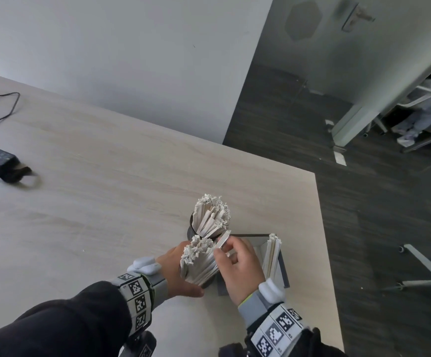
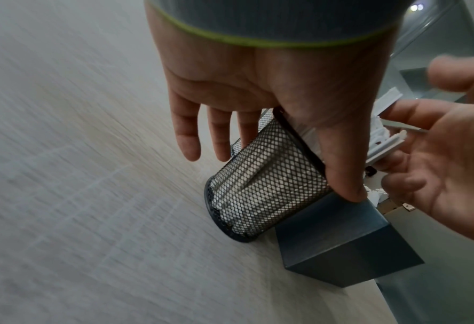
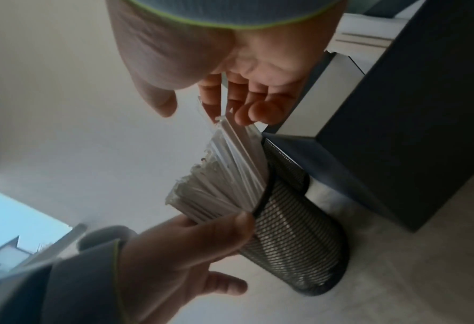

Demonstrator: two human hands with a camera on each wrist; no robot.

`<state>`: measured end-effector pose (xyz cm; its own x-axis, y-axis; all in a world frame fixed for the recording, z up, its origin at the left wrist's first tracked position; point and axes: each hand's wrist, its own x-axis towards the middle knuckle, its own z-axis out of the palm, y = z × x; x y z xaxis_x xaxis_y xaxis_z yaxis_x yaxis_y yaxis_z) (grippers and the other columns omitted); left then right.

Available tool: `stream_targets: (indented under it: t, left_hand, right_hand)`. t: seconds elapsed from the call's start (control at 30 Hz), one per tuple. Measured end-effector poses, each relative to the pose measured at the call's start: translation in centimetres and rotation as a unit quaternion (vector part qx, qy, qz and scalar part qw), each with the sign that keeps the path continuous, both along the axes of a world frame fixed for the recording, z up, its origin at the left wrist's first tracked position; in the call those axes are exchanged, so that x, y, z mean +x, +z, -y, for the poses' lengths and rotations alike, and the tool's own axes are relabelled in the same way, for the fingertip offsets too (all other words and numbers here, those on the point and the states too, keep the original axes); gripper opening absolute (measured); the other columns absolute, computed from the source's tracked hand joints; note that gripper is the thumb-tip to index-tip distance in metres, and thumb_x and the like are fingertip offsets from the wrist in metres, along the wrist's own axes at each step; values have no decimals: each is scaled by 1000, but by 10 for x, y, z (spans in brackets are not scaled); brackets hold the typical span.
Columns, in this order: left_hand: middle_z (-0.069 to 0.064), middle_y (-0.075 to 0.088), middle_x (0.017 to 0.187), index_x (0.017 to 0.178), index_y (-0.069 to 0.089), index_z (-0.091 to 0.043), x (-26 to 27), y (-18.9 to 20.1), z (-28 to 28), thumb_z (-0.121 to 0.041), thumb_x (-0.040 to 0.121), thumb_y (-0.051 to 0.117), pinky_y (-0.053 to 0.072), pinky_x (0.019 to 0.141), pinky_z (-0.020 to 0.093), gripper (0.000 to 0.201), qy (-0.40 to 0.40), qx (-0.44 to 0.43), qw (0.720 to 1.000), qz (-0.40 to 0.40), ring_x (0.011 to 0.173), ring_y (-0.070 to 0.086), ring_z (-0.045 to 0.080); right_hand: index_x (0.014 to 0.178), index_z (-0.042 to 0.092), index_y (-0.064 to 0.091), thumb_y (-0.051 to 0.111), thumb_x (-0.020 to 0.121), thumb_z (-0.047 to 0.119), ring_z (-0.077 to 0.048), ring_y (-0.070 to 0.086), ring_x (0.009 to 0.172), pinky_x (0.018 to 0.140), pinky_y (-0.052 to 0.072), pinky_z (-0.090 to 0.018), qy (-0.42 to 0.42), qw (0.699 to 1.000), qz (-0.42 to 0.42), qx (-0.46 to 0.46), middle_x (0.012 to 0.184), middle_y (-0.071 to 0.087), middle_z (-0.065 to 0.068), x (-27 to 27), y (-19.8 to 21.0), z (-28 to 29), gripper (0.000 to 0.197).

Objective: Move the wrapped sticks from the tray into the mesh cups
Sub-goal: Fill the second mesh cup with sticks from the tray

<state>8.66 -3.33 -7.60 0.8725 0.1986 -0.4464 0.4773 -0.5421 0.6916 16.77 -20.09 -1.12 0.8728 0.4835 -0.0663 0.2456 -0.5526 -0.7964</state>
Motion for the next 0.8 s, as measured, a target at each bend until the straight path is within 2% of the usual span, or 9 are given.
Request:
stream_targets:
  t: [0.07,0.13,0.27,0.37,0.47,0.57,0.63,0.73,0.8]
  left_hand:
    - [-22,54,122,135,30,-49,2,-1,2,-70,40,78,51,93,38,108,11,-2,1000,24,109,58,9]
    - [-18,57,121,131,39,-46,4,-3,4,-67,49,78,51,93,40,93,26,-31,997,63,111,58,9]
    - [-14,62,114,120,58,-35,7,-5,5,-73,64,63,49,93,36,68,40,-51,992,109,108,58,10]
    - [-11,61,109,112,61,-34,6,5,7,-68,63,57,43,90,27,60,101,-85,980,145,105,57,9]
    - [-7,68,107,110,63,-34,3,10,7,-58,70,63,46,90,28,46,135,-114,971,159,103,63,13]
    - [-15,71,101,109,59,-45,-2,11,5,-67,60,68,50,87,24,54,130,-128,973,143,99,65,3]
    - [-21,68,103,115,52,-49,-5,11,3,-58,55,80,48,87,22,67,99,-123,980,118,100,63,-1]
    - [-20,63,115,128,42,-44,-7,8,-1,-48,49,86,50,90,27,91,72,-120,986,86,107,61,2]
    - [-20,60,119,128,37,-46,-6,7,-1,-43,49,89,51,92,28,95,57,-119,989,70,108,60,2]
  right_hand:
    - [91,30,62,59,87,32,-2,57,78,69,43,-13,45,999,23,-17,95,53,14,-1,-6,2,5]
    - [99,27,69,58,89,24,5,54,86,75,40,-8,99,994,35,-25,97,50,19,-4,-13,5,15]
    - [107,25,70,58,86,32,1,53,87,76,42,-10,123,990,59,-35,100,51,14,-5,-13,4,25]
    - [95,26,71,60,87,37,-1,56,82,70,43,-11,88,993,76,26,95,56,13,-1,-4,3,19]
    - [84,23,72,64,89,29,-3,56,73,65,42,-12,64,991,104,49,85,55,14,4,-4,4,11]
    - [94,28,73,58,87,39,-2,54,75,67,43,-16,97,991,97,-13,88,49,18,6,-12,5,20]
    - [110,33,67,53,86,45,-1,53,85,74,47,-21,123,985,107,-54,96,46,18,5,-14,9,30]
    - [133,36,48,53,88,45,-7,48,110,91,41,-21,107,983,138,-53,122,48,12,4,-12,15,47]
    - [145,33,35,48,90,47,-11,38,128,102,34,-25,142,973,147,-103,144,38,10,2,-13,17,58]
